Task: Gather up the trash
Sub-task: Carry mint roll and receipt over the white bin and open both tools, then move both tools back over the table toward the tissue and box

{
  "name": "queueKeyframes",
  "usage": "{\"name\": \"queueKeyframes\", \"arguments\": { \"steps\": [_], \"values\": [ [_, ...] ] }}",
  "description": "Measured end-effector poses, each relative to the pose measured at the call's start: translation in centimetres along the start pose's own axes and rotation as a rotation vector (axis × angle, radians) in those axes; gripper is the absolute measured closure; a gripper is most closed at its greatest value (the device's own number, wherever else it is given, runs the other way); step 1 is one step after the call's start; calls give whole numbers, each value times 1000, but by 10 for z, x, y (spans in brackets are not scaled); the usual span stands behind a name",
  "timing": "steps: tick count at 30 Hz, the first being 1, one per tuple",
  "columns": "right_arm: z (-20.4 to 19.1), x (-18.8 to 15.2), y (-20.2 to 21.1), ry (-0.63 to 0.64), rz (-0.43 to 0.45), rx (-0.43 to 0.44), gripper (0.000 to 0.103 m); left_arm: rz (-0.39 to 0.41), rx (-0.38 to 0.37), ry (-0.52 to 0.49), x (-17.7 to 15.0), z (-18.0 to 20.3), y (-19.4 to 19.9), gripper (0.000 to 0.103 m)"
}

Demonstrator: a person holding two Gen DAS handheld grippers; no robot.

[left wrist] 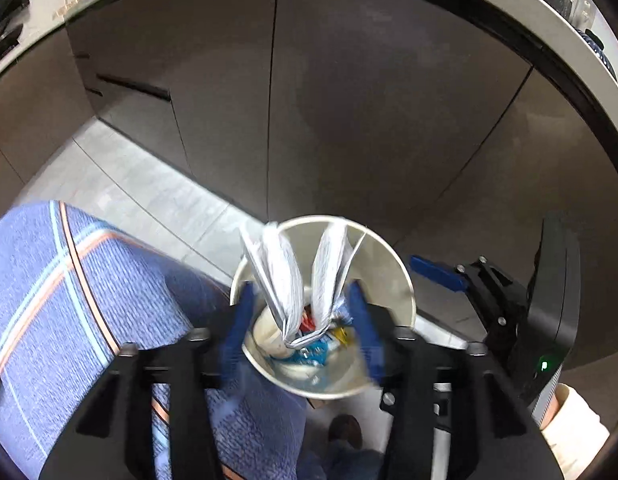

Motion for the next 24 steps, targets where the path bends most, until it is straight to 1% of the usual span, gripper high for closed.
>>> {"name": "queueKeyframes", "arguments": {
  "steps": [1, 2, 4, 6, 9, 12, 15, 16, 20, 24],
  "values": [
    [1, -1, 0, 7, 2, -4, 22, 15, 10, -9, 2, 0, 2, 40],
    [1, -1, 0, 15, 2, -12, 22, 27, 18, -16, 4, 0, 3, 32],
    [3, -4, 0, 18, -1, -14, 18, 45, 23, -25, 6, 0, 6, 26],
    [3, -6, 1, 13, 1, -21, 8, 55, 32, -30, 6, 0, 7, 12],
    [3, -8, 3, 6, 7, -23, 4, 85, 51, -29, 5, -1, 13, 9],
    [0, -10, 6, 5, 4, -17, 4, 75, 54, -21, 3, -6, 17, 9],
    [-1, -8, 9, 9, -3, -4, 4, 78, 66, -14, 7, -13, 21, 9],
    [-4, -7, 10, 10, -5, -1, 4, 81, 68, -14, 11, -9, 20, 9],
    [-6, 1, 13, 11, -6, 6, 4, 93, 80, -16, 15, -14, 26, 9],
    [-12, 14, 22, 28, 10, 6, 4, 114, 85, -9, 18, -16, 41, 9]
  ]
}}
Point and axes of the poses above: each gripper's, at about its wrist camera, not at the fingertips, and y roughly against the way its jaws point, z to its right, x to its top, the point moved 9 cm from there along -y, roughly the way its jaws point, and after that the axes turned 13 degrees about z, right-handed, at the moved point
